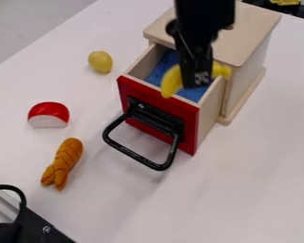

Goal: Put the banana in the drawer

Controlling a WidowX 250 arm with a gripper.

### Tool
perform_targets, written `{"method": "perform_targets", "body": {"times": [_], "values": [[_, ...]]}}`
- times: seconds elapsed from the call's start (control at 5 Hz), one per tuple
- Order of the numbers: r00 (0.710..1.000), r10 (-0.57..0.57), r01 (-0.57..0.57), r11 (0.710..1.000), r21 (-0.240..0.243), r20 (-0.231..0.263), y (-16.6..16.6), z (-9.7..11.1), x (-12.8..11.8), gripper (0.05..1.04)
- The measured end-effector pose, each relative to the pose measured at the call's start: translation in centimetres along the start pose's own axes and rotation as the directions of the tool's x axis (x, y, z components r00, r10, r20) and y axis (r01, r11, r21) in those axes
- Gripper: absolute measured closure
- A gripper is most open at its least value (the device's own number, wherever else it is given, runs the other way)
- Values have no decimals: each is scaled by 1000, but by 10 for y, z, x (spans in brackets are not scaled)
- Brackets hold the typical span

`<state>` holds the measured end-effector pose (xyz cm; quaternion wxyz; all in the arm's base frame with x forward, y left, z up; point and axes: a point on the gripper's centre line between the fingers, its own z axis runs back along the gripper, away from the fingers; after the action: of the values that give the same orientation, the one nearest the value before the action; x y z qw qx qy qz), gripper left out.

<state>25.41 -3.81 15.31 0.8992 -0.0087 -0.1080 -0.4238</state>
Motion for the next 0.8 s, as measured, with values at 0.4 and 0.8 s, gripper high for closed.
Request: {"method": "perform_targets", "body": {"times": [0.4,0.8], "values": [[997,23,-19,998,58,-72,41,-14,-9,715],[987,-93,104,992,75,-134,58,-37,-9,715]]}}
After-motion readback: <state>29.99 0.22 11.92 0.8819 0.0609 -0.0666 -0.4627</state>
